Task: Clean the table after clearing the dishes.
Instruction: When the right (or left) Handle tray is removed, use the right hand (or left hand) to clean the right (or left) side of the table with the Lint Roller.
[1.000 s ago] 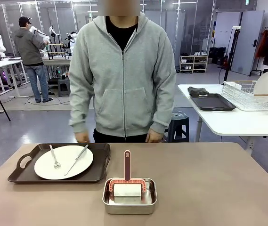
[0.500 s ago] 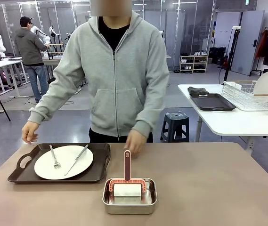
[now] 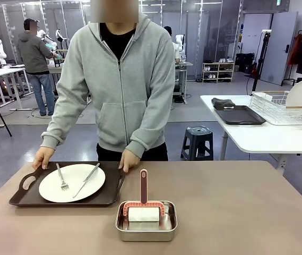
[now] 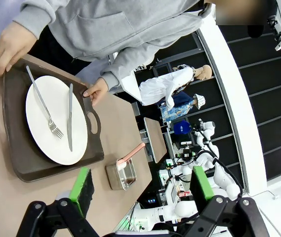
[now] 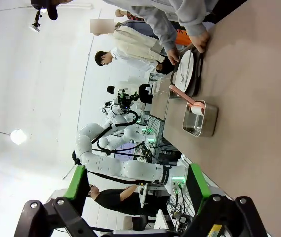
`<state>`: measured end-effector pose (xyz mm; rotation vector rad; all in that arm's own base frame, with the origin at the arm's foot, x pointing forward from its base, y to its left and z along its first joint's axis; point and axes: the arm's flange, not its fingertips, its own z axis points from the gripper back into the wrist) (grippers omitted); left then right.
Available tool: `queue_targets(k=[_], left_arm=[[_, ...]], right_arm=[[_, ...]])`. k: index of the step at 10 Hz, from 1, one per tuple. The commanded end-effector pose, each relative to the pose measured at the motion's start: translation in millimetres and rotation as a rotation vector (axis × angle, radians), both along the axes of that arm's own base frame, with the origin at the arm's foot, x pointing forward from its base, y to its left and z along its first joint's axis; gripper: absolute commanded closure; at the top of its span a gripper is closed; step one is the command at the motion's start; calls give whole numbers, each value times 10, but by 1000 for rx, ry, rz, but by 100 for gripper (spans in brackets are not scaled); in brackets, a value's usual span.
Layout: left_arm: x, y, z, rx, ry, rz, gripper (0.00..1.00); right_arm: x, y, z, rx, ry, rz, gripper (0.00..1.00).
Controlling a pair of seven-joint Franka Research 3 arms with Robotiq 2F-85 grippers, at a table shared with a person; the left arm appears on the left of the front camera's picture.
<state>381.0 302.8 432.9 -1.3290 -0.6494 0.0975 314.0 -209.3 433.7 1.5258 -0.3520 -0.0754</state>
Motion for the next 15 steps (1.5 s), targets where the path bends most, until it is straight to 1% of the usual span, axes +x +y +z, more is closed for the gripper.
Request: queue_targets(k=[1,8,9,10,11,12,13,15], left_arm=[[-36,12,20,-6,-7,-4,0],[-36,12,20,-6,-7,-4,0],[0,0,0,0,0,0,0],[194,-192,194,92,-27,-82,0],[439,-466,421,190,-34,-172,0],[638,-793,680,300,-65,-257,0],[809,-1283,1010,414,-144,-359,0],[990,-2180,1491,627,-251,-552,0]], right_arm=[[-5,-15,32,2,7,1,0],[-5,-15,32,2,7,1,0],[-5,-15,32,2,7,1,0],[-5,-15,32,2,7,1,0],[-5,-15,32,2,7,1,0],[-5,-15,32,2,7,1,0],[-5,-15,32,2,7,1,0],[-5,-15,32,2,7,1,0]])
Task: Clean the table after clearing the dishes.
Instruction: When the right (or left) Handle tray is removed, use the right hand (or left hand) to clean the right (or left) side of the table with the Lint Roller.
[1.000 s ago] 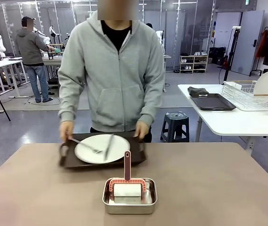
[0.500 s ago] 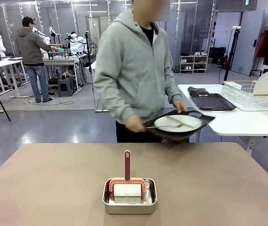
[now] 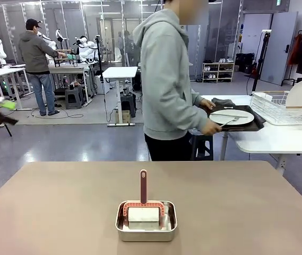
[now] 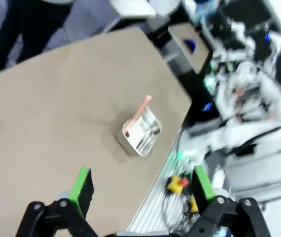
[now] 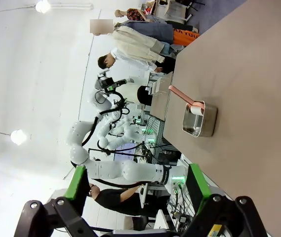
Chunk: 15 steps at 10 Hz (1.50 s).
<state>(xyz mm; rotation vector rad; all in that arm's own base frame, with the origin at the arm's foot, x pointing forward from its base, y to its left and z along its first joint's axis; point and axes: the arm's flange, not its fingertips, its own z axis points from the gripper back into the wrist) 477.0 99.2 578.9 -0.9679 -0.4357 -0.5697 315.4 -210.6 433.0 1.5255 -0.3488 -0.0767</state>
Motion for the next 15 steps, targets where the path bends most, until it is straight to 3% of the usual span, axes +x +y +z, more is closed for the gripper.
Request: queue_targets(k=[1,2,4,7,10,11,12,15], left_arm=[[114,-634,220,234,-118,-148,0],[188,-1209,355,373,-170,-246,0],[256,-2053,341,514,-202,-455,0],[84,-2951,-173,693,-189,-661,0],[-13,-3274,-557,765,-192,-780,0],[-5,-3259,-562,708,-198,-783,0],[3,-3332,-543,739,-160,-769,0],[3,-3332,-543,739,-160,-769,0]], right_arm=[[-20,-2,39,2,4,0,0],[-20,-2,39,2,4,0,0],[-20,-2,39,2,4,0,0],[-20,-2,39,2,4,0,0],[-20,-2,39,2,4,0,0],[-20,-2,39,2,4,0,0],[-20,-2,39,2,4,0,0],[-20,-2,39,2,4,0,0]])
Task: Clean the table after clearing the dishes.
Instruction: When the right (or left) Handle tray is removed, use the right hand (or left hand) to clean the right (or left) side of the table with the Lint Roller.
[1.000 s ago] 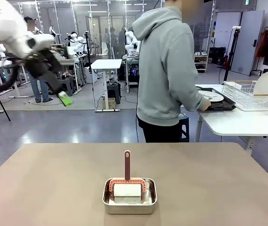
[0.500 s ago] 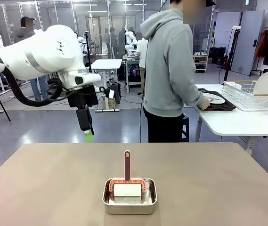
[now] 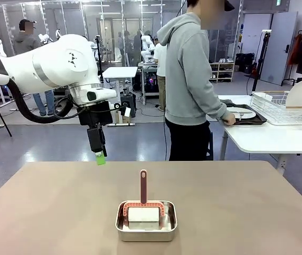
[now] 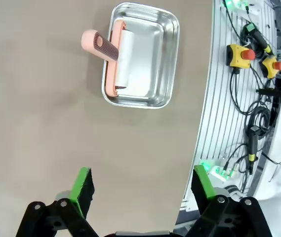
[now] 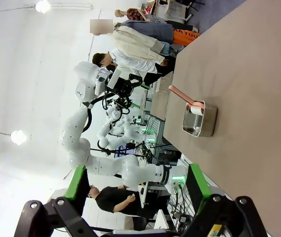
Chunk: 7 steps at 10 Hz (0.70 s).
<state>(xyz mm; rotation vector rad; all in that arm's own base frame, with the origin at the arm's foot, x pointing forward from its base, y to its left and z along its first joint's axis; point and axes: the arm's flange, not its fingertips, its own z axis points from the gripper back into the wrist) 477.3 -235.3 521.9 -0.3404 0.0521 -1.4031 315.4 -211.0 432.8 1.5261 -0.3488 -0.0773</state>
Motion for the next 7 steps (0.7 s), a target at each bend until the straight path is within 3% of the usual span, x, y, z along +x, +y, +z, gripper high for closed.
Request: queue_targets(k=[1,2,4,7], left_arm=[[0,13,27,0,-2,10,0],[0,0,0,0,0,0,0],[115,-355,-117,44,-99,-119,0],[256,-670,-195,121,-69,-153,0]], right_arm=[[-20,2,40,1,3,1,0],[-20,2,40,1,3,1,0],[-20,2,40,1,3,1,0],[-20,2,40,1,3,1,0]])
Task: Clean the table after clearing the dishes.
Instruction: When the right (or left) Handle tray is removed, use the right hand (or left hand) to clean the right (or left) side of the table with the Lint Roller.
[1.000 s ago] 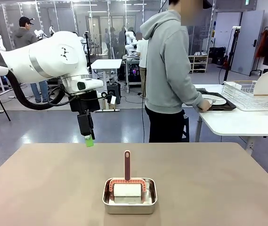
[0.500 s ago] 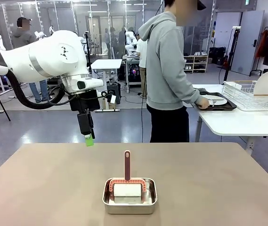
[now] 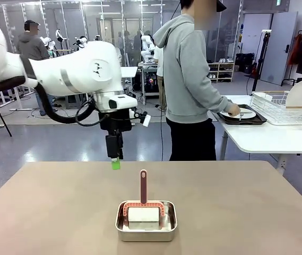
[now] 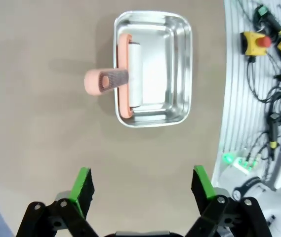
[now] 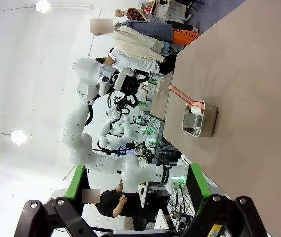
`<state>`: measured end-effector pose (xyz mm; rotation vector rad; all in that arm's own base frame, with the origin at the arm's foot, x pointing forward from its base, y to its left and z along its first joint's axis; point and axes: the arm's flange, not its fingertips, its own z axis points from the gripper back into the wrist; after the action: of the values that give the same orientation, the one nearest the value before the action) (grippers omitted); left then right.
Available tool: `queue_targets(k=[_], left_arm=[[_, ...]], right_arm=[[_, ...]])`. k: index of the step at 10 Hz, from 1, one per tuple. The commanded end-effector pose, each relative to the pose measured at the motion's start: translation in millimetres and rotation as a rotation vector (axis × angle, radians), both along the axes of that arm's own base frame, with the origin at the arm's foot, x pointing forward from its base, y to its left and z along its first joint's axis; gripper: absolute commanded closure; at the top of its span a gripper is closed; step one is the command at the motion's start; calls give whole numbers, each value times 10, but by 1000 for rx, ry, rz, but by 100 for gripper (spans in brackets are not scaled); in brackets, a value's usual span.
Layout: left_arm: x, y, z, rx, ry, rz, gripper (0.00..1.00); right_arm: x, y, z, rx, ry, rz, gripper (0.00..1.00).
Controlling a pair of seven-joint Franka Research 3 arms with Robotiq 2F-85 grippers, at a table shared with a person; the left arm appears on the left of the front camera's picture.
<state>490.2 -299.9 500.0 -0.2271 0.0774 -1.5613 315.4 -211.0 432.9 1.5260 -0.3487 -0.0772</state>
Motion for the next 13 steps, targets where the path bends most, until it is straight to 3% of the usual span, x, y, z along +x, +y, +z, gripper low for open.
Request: queue_targets(k=[1,10,13], left_arm=[[173,-89,-19,15,7,1,0],[379,-627,-364,25,86,-69,0],[417,-706,-516,24,117,-34,0]], right_arm=[[-20,2,40,1,3,1,0],[-20,2,40,1,3,1,0],[-20,2,40,1,3,1,0]])
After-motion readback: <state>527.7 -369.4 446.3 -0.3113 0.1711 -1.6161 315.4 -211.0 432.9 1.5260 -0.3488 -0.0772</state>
